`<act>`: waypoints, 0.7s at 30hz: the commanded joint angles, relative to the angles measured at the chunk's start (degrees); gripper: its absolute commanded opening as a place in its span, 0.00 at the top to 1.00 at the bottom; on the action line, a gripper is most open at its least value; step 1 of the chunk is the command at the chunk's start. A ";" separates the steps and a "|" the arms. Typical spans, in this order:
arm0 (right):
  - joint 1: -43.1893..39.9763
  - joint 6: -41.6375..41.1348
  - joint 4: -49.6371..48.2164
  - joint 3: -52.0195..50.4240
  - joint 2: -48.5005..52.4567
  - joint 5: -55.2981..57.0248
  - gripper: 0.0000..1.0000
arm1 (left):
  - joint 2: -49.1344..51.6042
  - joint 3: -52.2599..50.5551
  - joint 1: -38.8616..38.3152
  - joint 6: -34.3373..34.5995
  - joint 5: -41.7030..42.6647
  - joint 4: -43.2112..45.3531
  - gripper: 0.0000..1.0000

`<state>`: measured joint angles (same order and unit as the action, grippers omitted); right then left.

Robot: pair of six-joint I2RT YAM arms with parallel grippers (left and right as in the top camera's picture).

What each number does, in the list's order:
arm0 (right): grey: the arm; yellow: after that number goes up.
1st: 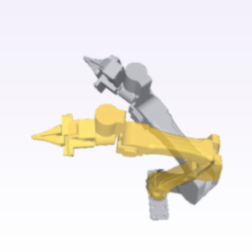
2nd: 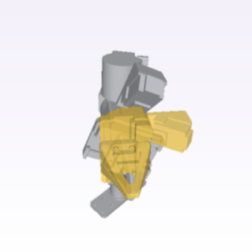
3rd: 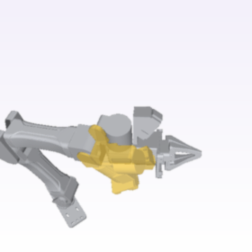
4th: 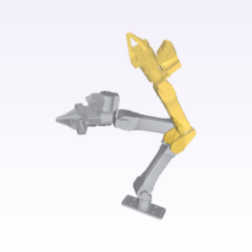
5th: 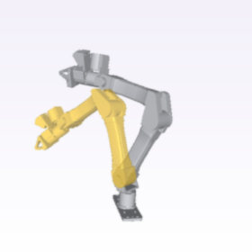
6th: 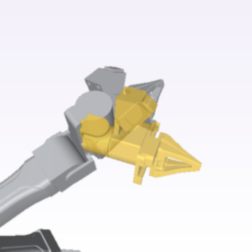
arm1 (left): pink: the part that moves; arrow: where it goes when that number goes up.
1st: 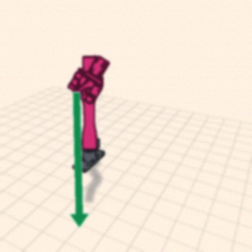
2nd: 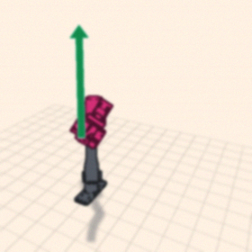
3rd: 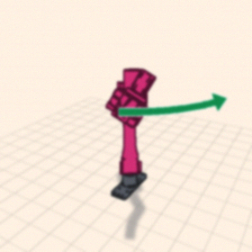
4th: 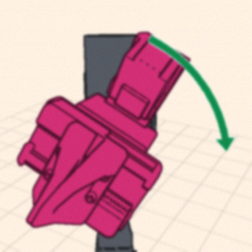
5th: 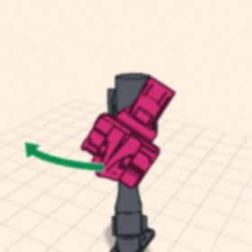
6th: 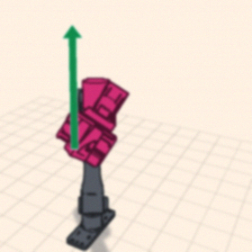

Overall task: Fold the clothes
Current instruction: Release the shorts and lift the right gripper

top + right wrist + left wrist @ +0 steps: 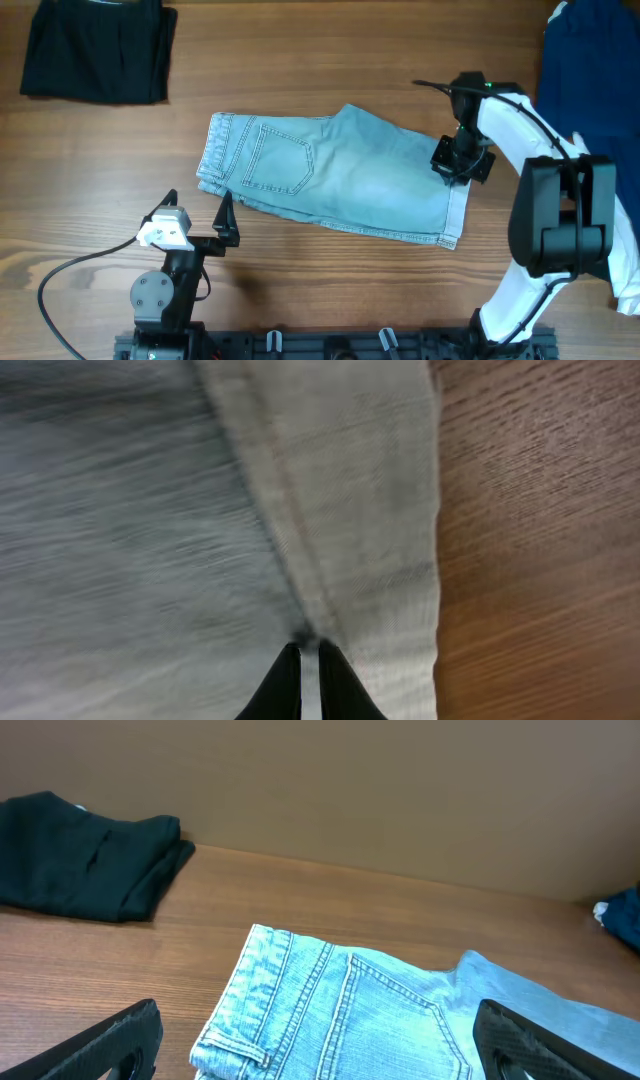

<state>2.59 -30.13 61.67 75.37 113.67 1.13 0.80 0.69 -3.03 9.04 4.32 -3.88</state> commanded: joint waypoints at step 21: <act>-1.18 -1.49 -17.55 -4.63 1.42 -2.40 0.96 | -0.42 -0.37 0.31 -1.11 -0.31 -0.22 0.00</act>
<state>1.76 -30.17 48.69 71.59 112.57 -1.26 0.80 0.69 -3.03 9.02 4.34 -3.88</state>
